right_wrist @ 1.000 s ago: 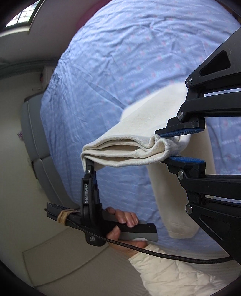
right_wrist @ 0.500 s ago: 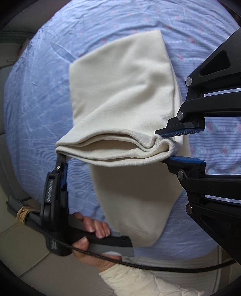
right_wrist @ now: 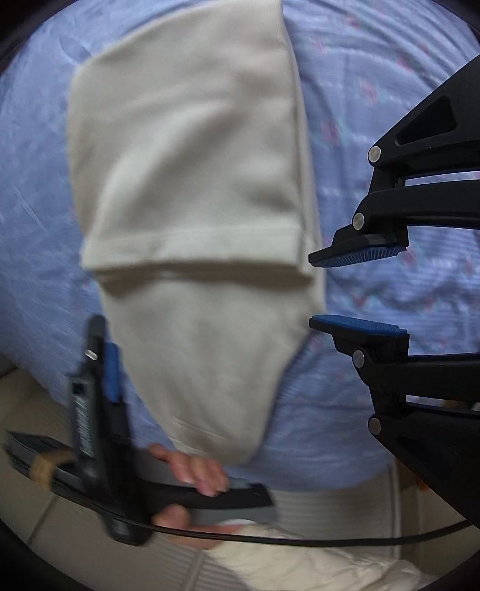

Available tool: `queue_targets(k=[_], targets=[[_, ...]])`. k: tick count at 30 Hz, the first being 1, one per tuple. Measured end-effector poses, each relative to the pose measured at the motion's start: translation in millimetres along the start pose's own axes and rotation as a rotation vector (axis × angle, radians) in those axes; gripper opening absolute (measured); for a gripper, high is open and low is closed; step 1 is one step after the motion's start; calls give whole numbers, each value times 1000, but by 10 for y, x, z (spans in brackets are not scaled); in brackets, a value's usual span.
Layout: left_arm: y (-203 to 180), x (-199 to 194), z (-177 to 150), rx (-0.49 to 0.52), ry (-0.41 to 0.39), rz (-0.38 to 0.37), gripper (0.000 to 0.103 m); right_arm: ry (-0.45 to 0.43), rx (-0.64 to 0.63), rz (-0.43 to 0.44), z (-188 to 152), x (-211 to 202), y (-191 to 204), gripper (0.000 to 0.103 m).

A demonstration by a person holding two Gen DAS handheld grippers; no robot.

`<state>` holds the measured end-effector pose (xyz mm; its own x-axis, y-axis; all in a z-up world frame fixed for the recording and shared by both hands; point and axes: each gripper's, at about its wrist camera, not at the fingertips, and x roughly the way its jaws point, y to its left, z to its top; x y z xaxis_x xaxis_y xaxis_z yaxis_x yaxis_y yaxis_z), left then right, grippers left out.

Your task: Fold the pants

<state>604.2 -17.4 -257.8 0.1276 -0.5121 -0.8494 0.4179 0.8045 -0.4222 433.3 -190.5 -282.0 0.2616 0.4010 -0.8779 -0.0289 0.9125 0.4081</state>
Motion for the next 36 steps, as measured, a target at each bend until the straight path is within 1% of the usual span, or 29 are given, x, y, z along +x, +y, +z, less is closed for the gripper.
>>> queue_targets(k=[1, 2, 5, 6, 7, 8, 10, 12, 14, 17, 20, 21, 22, 24, 26, 27, 28, 29, 30, 31, 32, 33, 34, 35, 36], targets=[[0, 22, 21, -23, -4, -15, 59, -8, 16, -7, 62, 5, -72, 29], [35, 75, 66, -70, -13, -42, 59, -8, 28, -6, 122, 29, -130, 29], [147, 234, 200, -206, -35, -76, 58, 1, 40, 18, 236, 112, -182, 29], [168, 264, 231, -228, -38, -84, 58, 7, 42, 38, 256, 156, -191, 29], [177, 313, 254, -245, -37, -83, 57, 11, 40, 36, 250, 206, -171, 29], [181, 372, 285, -248, -25, -69, 57, 15, 36, 29, 258, 241, -165, 29], [153, 474, 303, -242, 1, -53, 53, 34, 22, 5, 251, 362, -126, 29], [97, 583, 319, -226, 41, -63, 51, 63, 12, -21, 217, 507, -52, 29], [71, 633, 306, -216, 59, -78, 49, 83, 1, -45, 210, 595, -41, 29], [42, 663, 335, -223, 48, -87, 40, 99, -21, -63, 187, 679, -32, 29], [30, 689, 391, -256, 20, -94, 40, 117, -66, -90, 196, 770, 9, 29], [24, 698, 400, -263, 15, -87, 40, 118, -77, -103, 203, 781, 13, 26], [29, 715, 421, -275, 8, -77, 40, 114, -84, -109, 200, 792, 37, 19], [35, 759, 454, -290, 5, -69, 40, 111, -74, -75, 208, 787, 10, 16], [86, 803, 449, -307, 7, -63, 40, 115, -25, -19, 159, 756, -109, 12], [95, 812, 453, -316, 6, -60, 31, 115, -11, 0, 158, 728, -124, 8], [105, 802, 455, -311, -2, -53, 14, 113, -8, 9, 186, 666, -196, 7], [89, 743, 464, -291, -22, -66, 14, 112, -11, 21, 194, 628, -193, 7], [49, 629, 467, -264, -62, -113, 14, 116, -10, 42, 189, 593, -198, 4], [14, 560, 473, -237, -96, -141, 14, 134, -5, 94, 165, 580, -175, 2], [-46, 421, 486, -180, -155, -163, 14, 145, -13, 120, 138, 586, -143, 2], [-60, 390, 499, -158, -171, -150, 15, 148, -39, 110, 111, 604, -95, 2], [-47, 409, 518, -153, -157, -111, 15, 158, -51, 103, 96, 656, -68, 2], [24, 509, 529, -182, -105, -69, 15, 176, -24, 115, 99, 698, -87, 2], [69, 568, 521, -200, -75, -54, 15, 181, 8, 127, 108, 703, -122, 3]])
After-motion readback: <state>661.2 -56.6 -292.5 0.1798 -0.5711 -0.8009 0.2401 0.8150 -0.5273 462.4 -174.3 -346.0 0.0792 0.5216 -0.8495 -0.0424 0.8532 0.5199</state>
